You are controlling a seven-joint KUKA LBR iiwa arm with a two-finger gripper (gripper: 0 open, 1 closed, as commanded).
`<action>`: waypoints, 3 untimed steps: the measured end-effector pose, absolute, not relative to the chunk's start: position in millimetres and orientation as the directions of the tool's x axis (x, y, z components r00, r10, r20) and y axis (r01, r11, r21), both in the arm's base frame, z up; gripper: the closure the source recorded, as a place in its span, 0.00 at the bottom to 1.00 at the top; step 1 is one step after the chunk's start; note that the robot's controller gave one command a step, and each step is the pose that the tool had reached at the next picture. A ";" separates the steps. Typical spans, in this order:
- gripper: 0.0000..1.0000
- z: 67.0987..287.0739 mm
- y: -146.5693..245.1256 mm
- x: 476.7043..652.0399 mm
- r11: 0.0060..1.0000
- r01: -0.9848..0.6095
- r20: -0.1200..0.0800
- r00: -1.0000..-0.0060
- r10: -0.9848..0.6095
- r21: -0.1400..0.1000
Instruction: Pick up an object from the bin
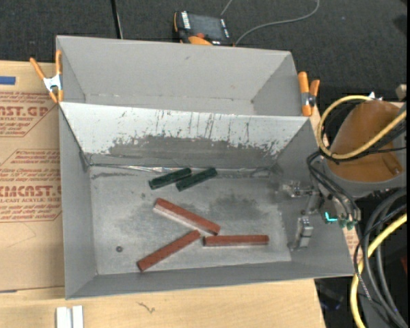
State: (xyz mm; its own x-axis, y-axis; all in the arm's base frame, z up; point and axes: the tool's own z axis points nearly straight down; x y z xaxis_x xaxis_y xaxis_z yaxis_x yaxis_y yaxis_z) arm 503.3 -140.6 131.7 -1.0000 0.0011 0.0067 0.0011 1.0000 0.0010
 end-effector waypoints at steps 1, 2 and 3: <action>0.00 66.7 -34.0 502.5 0.999 -0.038 0.005 -0.999 -0.038 0.006; 1.00 69.6 -39.7 503.5 1.000 -0.031 0.001 -1.000 -0.031 0.000; 1.00 212.3 -50.4 489.1 1.000 0.024 -0.009 -1.000 0.024 0.000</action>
Offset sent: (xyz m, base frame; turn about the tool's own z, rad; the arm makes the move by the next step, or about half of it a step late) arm 0.0005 0.0999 -0.0617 -0.0311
